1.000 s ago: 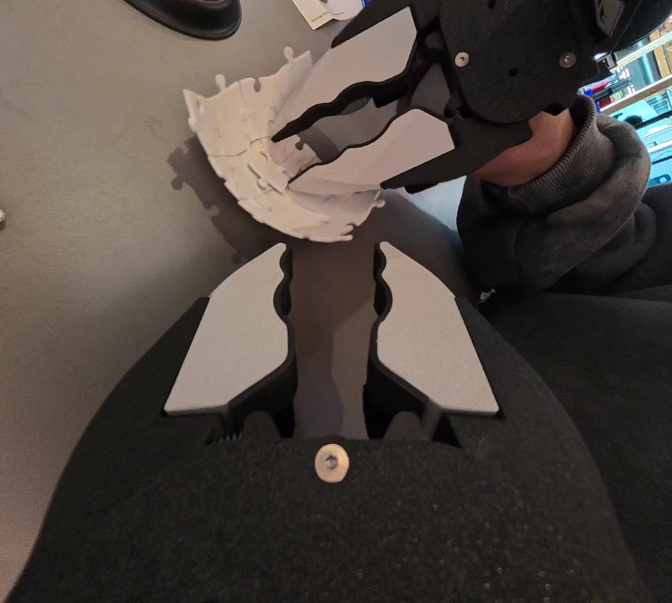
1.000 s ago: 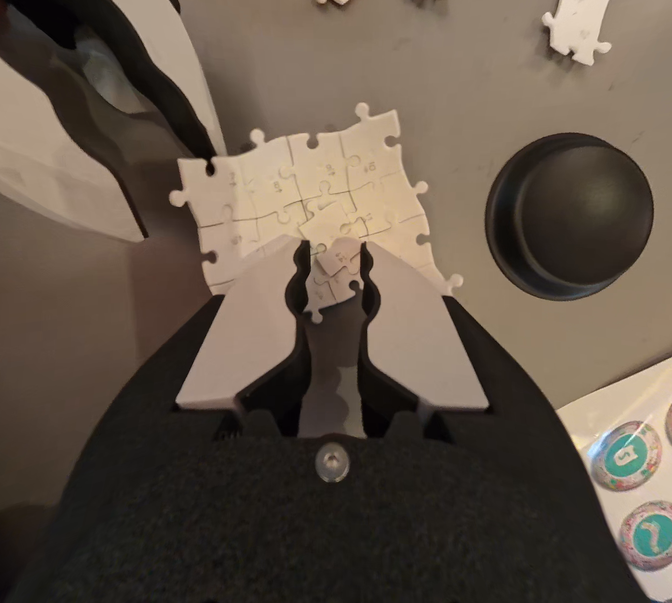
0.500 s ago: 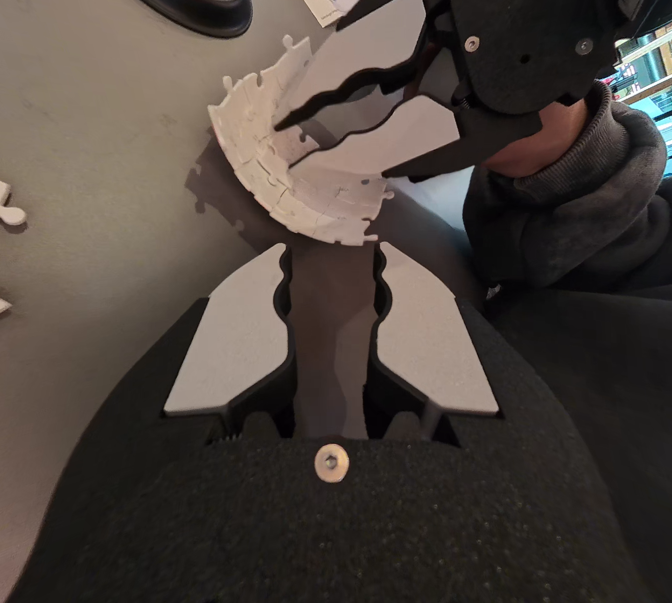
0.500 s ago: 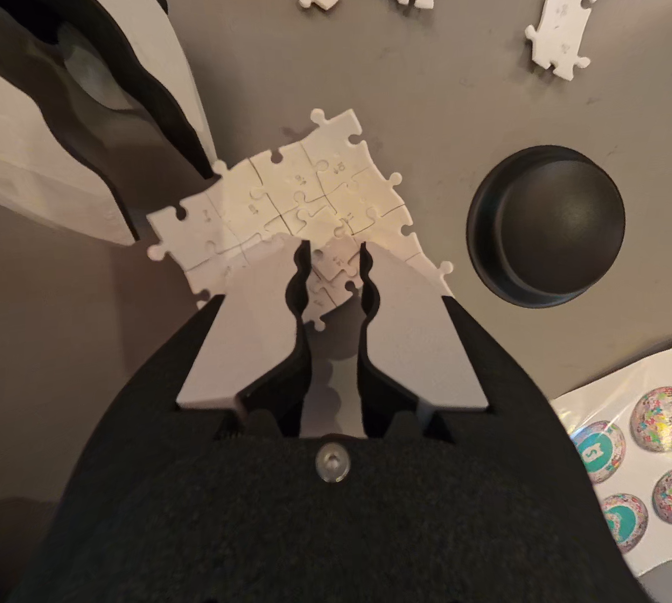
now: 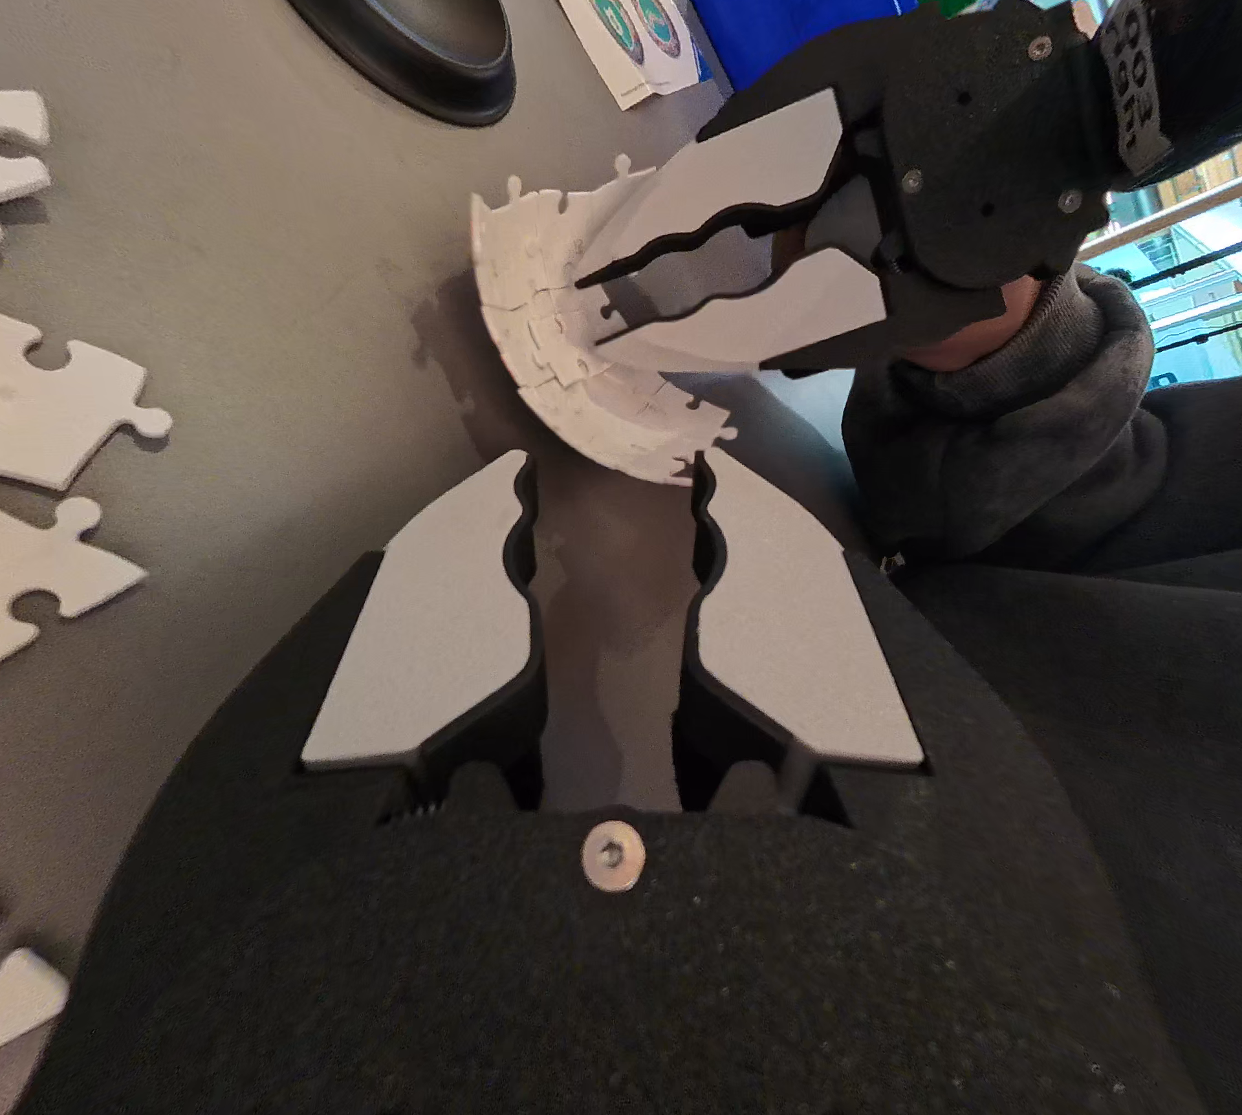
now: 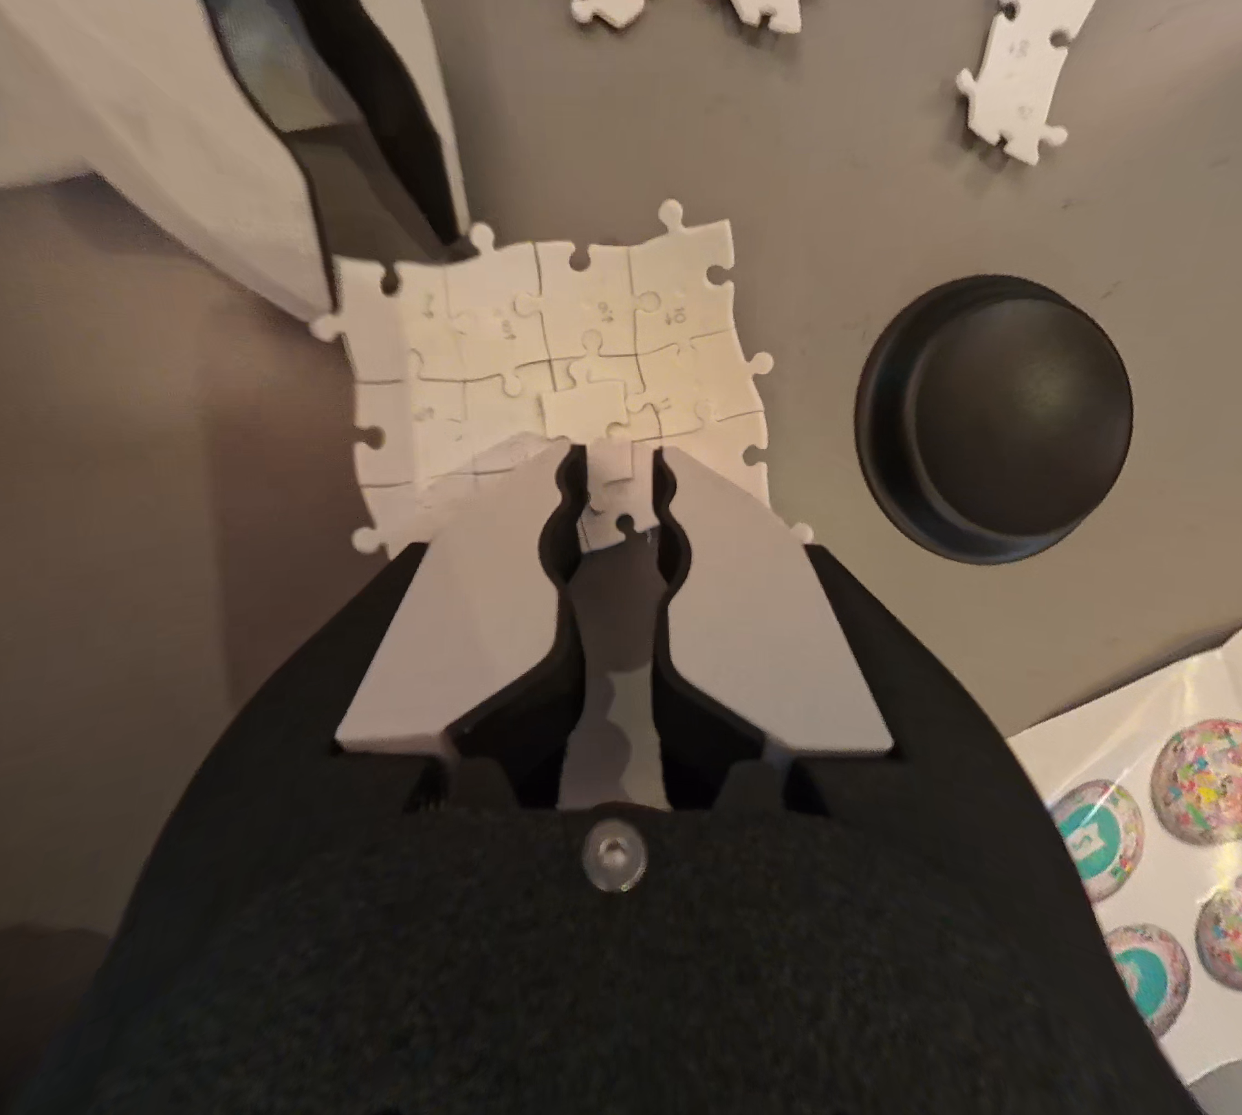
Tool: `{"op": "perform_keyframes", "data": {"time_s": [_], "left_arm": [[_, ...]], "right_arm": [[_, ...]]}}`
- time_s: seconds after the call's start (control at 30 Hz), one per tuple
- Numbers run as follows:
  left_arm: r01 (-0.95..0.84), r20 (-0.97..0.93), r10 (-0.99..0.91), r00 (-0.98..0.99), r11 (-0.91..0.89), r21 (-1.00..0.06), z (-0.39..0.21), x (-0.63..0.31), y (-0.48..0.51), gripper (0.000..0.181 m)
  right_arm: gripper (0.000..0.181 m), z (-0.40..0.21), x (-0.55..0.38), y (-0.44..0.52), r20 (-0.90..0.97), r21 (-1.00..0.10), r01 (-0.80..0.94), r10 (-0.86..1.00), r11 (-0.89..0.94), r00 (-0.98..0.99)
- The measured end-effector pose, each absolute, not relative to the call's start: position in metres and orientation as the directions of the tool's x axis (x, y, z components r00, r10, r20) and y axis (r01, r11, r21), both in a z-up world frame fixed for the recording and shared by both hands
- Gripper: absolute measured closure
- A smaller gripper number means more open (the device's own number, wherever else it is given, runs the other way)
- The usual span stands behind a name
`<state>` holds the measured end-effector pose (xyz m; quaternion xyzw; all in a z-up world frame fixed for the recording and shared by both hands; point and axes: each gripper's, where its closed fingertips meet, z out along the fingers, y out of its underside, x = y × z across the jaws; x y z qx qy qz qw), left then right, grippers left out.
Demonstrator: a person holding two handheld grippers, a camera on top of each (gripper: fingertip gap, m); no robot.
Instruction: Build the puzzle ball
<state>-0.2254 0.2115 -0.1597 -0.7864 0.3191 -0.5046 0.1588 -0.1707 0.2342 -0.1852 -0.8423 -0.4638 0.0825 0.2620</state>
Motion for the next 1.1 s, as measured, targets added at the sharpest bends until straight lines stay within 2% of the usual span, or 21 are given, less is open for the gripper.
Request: {"op": "perform_keyframes", "data": {"time_s": [0.27, 0.77, 0.83, 0.87, 1.1], "left_arm": [[-0.361, 0.684, -0.676, 0.275, -0.732, -0.578, -0.157, -0.221, 0.209, 0.138], [-0.393, 0.683, -0.665, 0.302, -0.739, -0.547, -0.162, -0.216, 0.218, 0.138], [-0.4, 0.685, -0.658, 0.313, -0.745, -0.534, -0.163, -0.215, 0.221, 0.138], [-0.403, 0.686, -0.654, 0.319, -0.748, -0.527, -0.164, -0.214, 0.222, 0.139], [-0.438, 0.708, -0.619, 0.34, -0.771, -0.463, -0.173, -0.211, 0.223, 0.146]], "right_arm": [[0.151, -0.191, -0.18, 0.229, 0.049, -0.516, 0.754, 0.864, -0.407, 0.501], [0.158, -0.192, -0.176, 0.232, 0.072, -0.51, 0.762, 0.863, -0.399, 0.5], [0.18, -0.19, -0.173, 0.233, 0.089, -0.513, 0.762, 0.858, -0.395, 0.505], [0.181, -0.188, -0.174, 0.233, 0.091, -0.524, 0.759, 0.86, -0.387, 0.501], [0.169, -0.182, -0.169, 0.229, 0.101, -0.547, 0.751, 0.861, -0.37, 0.498]]}}
